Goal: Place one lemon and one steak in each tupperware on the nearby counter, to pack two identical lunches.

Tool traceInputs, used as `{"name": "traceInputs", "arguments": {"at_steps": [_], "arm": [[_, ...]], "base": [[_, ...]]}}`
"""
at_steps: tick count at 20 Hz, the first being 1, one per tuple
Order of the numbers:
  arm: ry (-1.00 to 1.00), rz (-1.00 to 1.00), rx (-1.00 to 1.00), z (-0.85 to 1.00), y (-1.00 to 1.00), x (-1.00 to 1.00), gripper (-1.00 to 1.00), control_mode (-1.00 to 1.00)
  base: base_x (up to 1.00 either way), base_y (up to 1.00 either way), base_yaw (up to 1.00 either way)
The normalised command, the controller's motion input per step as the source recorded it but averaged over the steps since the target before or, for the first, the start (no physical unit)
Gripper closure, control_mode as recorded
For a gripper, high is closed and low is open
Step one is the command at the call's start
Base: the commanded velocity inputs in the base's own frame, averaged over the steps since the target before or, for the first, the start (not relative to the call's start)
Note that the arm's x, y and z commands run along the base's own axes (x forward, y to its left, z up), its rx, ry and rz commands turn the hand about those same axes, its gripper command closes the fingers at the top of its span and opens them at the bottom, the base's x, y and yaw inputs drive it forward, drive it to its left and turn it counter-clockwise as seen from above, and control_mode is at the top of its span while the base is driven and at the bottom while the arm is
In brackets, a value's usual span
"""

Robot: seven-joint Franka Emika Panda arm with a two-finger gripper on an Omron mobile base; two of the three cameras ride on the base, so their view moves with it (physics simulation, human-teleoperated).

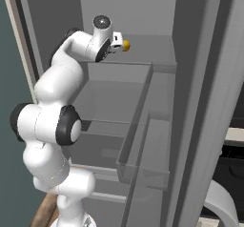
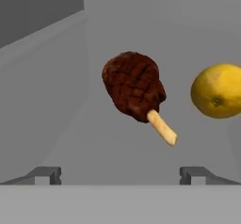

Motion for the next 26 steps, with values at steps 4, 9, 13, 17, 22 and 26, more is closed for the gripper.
{"name": "traceInputs", "arguments": {"at_steps": [4,9,13,17,22,26], "arm": [[0.00,0.05,0.00,-0.08,0.00,0.38,-1.00,-1.00],[0.03,0.05,0.00,-0.08,0.00,0.41,-1.00,-1.00],[0.04,0.01,0.00,-0.02,-0.02,0.33,-1.00,-1.00],[0.04,0.00,0.00,0.00,-0.10,0.25,-1.00,-1.00],[0.06,0.00,0.00,0.00,-0.12,0.15,-1.00,-1.00],[0.03,0.00,0.00,0.00,-0.07,0.35,-1.00,-1.00]], "base": [[0.00,0.00,0.00],[0.00,0.00,0.00],[0.00,0.00,0.00],[0.00,0.00,0.00],[0.00,0.00,0.00],[0.00,0.00,0.00]]}}
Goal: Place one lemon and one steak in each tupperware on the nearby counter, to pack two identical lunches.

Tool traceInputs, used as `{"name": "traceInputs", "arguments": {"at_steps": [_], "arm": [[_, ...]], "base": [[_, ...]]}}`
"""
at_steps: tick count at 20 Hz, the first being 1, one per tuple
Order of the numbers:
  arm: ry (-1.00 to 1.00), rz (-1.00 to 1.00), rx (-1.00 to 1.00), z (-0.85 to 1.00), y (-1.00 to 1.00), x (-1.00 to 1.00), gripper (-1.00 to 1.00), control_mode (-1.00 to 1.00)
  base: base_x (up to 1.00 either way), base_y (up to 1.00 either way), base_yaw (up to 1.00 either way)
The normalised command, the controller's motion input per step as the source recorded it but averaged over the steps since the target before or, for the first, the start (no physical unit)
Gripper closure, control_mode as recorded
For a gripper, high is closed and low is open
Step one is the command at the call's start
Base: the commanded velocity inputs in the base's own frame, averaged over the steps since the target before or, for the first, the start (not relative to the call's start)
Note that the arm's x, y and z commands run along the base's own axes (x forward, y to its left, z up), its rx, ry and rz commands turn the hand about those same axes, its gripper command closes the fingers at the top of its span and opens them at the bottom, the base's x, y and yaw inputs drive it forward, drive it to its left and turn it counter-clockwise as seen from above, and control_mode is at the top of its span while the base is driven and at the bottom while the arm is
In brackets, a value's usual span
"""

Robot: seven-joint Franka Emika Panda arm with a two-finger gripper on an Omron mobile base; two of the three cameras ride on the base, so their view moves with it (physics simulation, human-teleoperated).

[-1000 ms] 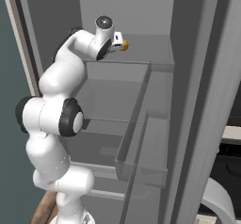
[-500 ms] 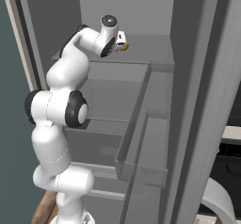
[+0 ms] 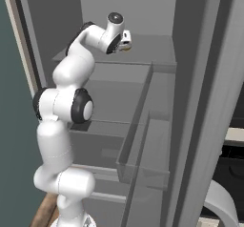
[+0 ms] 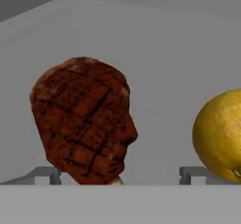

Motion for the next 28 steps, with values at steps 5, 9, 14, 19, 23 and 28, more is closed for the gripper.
{"name": "traceInputs", "arguments": {"at_steps": [5,9,14,19,23,28], "arm": [[0.00,0.00,0.00,-0.05,0.00,0.46,-1.00,-1.00],[0.02,0.00,0.00,-0.14,0.00,0.42,-1.00,-1.00],[0.07,0.00,0.00,-0.26,0.00,0.30,1.00,-1.00],[0.13,0.00,0.00,-0.53,0.00,0.02,1.00,-1.00],[0.14,0.00,0.00,-0.61,0.00,-0.02,1.00,-1.00],[0.08,0.00,-0.01,-0.67,0.04,-0.55,1.00,-1.00]], "base": [[0.00,0.00,0.00],[0.00,0.00,0.00],[0.00,0.00,0.00],[0.00,0.00,0.00],[0.00,0.00,0.00],[0.00,0.00,0.00]]}}
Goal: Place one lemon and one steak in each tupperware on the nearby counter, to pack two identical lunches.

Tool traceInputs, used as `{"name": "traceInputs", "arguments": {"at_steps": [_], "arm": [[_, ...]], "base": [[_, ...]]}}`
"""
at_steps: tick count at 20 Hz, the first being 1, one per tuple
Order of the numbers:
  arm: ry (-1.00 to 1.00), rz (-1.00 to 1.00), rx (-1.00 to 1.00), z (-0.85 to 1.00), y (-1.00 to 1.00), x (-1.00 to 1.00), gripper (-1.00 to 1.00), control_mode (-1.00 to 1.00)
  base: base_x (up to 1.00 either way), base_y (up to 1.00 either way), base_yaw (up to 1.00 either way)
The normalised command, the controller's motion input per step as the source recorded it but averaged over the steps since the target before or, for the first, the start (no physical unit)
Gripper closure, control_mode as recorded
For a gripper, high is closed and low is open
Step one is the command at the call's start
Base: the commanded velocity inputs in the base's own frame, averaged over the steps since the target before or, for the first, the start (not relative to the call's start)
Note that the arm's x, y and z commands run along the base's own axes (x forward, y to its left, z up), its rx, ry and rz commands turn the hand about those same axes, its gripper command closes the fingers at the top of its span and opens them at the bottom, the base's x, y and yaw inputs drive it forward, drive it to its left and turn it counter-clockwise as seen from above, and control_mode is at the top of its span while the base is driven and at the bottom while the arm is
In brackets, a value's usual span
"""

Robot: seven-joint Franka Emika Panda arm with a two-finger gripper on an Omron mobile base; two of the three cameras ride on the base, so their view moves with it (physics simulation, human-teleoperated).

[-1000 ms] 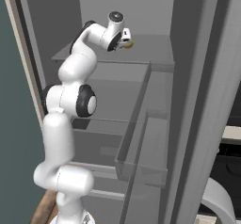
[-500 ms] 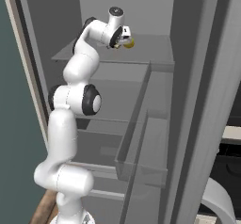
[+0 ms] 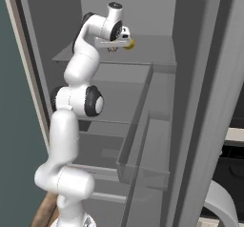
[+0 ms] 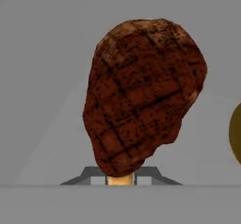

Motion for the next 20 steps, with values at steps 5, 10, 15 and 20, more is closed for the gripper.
{"name": "traceInputs", "arguments": {"at_steps": [5,10,15,20], "arm": [[0.02,0.00,0.00,-0.59,0.01,-0.86,1.00,-1.00],[-0.01,0.00,-0.02,-0.48,0.09,-0.97,1.00,-1.00],[-0.23,0.00,-0.10,-0.55,0.28,-1.00,1.00,-1.00],[-0.30,0.00,-0.07,-0.27,0.15,-1.00,1.00,-1.00]], "base": [[0.00,0.00,0.00],[0.00,0.00,0.00],[0.00,0.00,0.00],[0.00,0.00,0.00]]}}
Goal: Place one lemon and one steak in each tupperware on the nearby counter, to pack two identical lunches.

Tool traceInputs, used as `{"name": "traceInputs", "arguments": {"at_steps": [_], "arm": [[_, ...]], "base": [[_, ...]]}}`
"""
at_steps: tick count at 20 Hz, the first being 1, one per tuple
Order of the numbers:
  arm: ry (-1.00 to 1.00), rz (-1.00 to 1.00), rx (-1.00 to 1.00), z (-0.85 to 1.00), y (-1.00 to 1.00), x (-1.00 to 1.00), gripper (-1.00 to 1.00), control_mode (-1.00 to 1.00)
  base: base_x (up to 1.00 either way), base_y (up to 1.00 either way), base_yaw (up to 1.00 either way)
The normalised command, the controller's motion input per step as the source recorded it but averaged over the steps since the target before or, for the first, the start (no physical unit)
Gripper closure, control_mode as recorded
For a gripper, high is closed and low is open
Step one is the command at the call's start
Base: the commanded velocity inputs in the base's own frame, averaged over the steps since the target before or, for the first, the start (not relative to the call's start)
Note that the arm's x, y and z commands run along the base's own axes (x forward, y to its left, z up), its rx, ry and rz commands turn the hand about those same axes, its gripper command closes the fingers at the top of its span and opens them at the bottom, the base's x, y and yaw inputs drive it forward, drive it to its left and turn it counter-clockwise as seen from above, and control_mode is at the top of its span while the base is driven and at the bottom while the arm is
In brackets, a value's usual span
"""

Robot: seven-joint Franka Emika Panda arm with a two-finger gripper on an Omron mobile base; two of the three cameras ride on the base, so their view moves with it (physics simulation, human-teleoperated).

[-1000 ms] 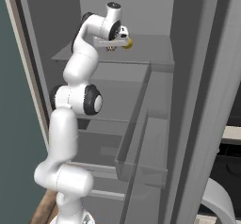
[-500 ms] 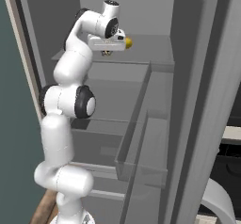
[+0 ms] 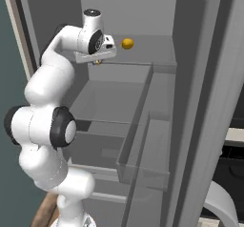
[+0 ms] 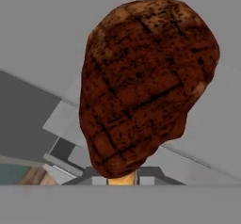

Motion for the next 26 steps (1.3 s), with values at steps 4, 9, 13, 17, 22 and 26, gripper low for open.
{"name": "traceInputs", "arguments": {"at_steps": [4,9,13,17,22,26], "arm": [[-0.03,0.00,0.00,0.10,0.00,-1.00,1.00,-1.00],[-0.06,0.00,0.00,0.27,0.00,-1.00,1.00,-1.00],[-0.10,0.00,-0.03,0.36,0.00,-1.00,1.00,-1.00],[-0.09,0.00,-0.05,0.34,0.00,-0.88,1.00,-1.00],[-0.02,-0.01,-0.06,0.18,0.00,-0.55,1.00,-1.00],[0.00,-0.11,-0.05,0.00,0.00,-0.61,1.00,-1.00]], "base": [[0.00,0.00,0.00],[0.00,0.00,0.00],[0.00,0.00,0.00],[0.00,0.00,0.00],[0.00,0.00,0.00],[0.00,0.00,0.00]]}}
